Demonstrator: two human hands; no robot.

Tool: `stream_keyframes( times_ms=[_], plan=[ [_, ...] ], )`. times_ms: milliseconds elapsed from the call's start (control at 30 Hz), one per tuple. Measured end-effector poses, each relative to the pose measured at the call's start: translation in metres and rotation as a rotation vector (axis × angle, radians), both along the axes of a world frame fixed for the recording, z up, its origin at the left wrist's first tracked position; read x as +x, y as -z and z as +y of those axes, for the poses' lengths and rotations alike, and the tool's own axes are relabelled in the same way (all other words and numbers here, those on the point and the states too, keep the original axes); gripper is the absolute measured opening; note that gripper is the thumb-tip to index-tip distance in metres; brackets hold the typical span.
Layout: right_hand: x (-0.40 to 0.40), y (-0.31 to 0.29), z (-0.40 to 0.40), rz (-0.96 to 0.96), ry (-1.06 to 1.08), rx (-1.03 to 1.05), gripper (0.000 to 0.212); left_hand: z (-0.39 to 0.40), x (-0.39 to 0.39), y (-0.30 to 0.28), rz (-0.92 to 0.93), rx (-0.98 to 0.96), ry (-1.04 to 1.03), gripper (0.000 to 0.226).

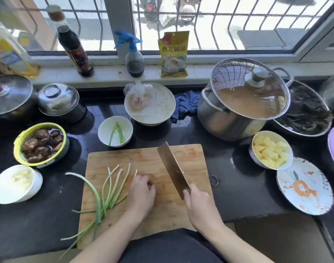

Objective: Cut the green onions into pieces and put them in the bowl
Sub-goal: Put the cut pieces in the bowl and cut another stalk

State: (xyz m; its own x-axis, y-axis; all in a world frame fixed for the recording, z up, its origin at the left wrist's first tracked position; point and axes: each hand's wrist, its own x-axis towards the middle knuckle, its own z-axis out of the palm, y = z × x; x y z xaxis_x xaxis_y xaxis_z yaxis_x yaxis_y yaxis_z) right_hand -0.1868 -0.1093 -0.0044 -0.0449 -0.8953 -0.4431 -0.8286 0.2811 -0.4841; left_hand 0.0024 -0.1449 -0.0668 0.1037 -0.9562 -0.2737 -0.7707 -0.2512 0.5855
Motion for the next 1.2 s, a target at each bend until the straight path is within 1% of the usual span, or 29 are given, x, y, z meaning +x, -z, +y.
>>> stream_keyframes(
  times_ms=[100, 167, 233, 300, 433, 533, 633, 700, 767, 800, 867, 933, 967, 1000, 1033, 1100, 1200],
  plan=[
    [-0.036, -0.003, 0.004, 0.002, 0.198, -0.024, 0.021, -0.026, -0.021, -0.005, 0.021, -0.092, 0.147, 0.004],
    [-0.055, -0.004, 0.002, 0.025, 0.272, -0.025, 0.023, -0.043, -0.038, -0.007, -0.047, -0.149, 0.306, 0.004],
    [-0.069, -0.006, 0.000, 0.045, 0.295, -0.022, 0.025, -0.055, -0.051, -0.005, -0.150, -0.175, 0.461, 0.005],
    [-0.077, -0.007, 0.000, 0.046, 0.292, -0.012, 0.025, -0.064, -0.057, 0.000, -0.230, -0.172, 0.568, 0.004],
    [-0.079, -0.009, -0.001, -0.001, 0.292, -0.002, 0.026, -0.078, -0.059, 0.002, -0.243, -0.135, 0.688, 0.012],
    [-0.074, -0.008, -0.005, -0.033, 0.271, 0.005, 0.022, -0.079, -0.063, -0.004, -0.330, -0.129, 0.770, 0.010],
    [-0.065, -0.008, -0.011, -0.041, 0.233, 0.011, 0.021, -0.068, -0.063, -0.009, -0.443, -0.153, 0.715, 0.013],
    [-0.058, -0.008, -0.016, -0.048, 0.221, 0.010, 0.021, -0.059, -0.055, -0.010, -0.509, -0.164, 0.722, 0.015],
    [-0.048, -0.009, -0.024, -0.075, 0.208, -0.006, 0.022, -0.055, -0.035, -0.012, -0.507, -0.130, 0.703, 0.015],
    [-0.044, -0.009, -0.027, -0.085, 0.202, -0.012, 0.022, -0.055, -0.024, -0.015, -0.469, -0.106, 0.649, 0.014],
    [-0.037, -0.010, -0.033, -0.100, 0.176, -0.012, 0.023, -0.061, 0.002, -0.025, -0.270, -0.094, 0.403, 0.009],
    [-0.031, -0.011, -0.037, -0.116, 0.160, -0.004, 0.026, -0.083, 0.031, -0.038, -0.086, -0.134, 0.069, 0.008],
    [-0.028, -0.012, -0.037, -0.119, 0.149, -0.002, 0.026, -0.099, 0.048, -0.046, -0.048, -0.174, -0.072, 0.008],
    [-0.026, -0.013, -0.037, -0.117, 0.137, -0.002, 0.027, -0.115, 0.063, -0.053, -0.056, -0.209, -0.161, 0.008],
    [-0.023, -0.014, -0.037, -0.114, 0.127, 0.001, 0.027, -0.131, 0.076, -0.059, -0.093, -0.228, -0.189, 0.008],
    [-0.020, -0.015, -0.036, -0.113, 0.121, 0.011, 0.027, -0.156, 0.090, -0.063, -0.202, -0.203, -0.145, 0.009],
    [-0.016, -0.017, -0.031, -0.107, 0.126, 0.017, 0.028, -0.171, 0.093, -0.058, -0.351, -0.053, -0.036, 0.020]
  ],
)
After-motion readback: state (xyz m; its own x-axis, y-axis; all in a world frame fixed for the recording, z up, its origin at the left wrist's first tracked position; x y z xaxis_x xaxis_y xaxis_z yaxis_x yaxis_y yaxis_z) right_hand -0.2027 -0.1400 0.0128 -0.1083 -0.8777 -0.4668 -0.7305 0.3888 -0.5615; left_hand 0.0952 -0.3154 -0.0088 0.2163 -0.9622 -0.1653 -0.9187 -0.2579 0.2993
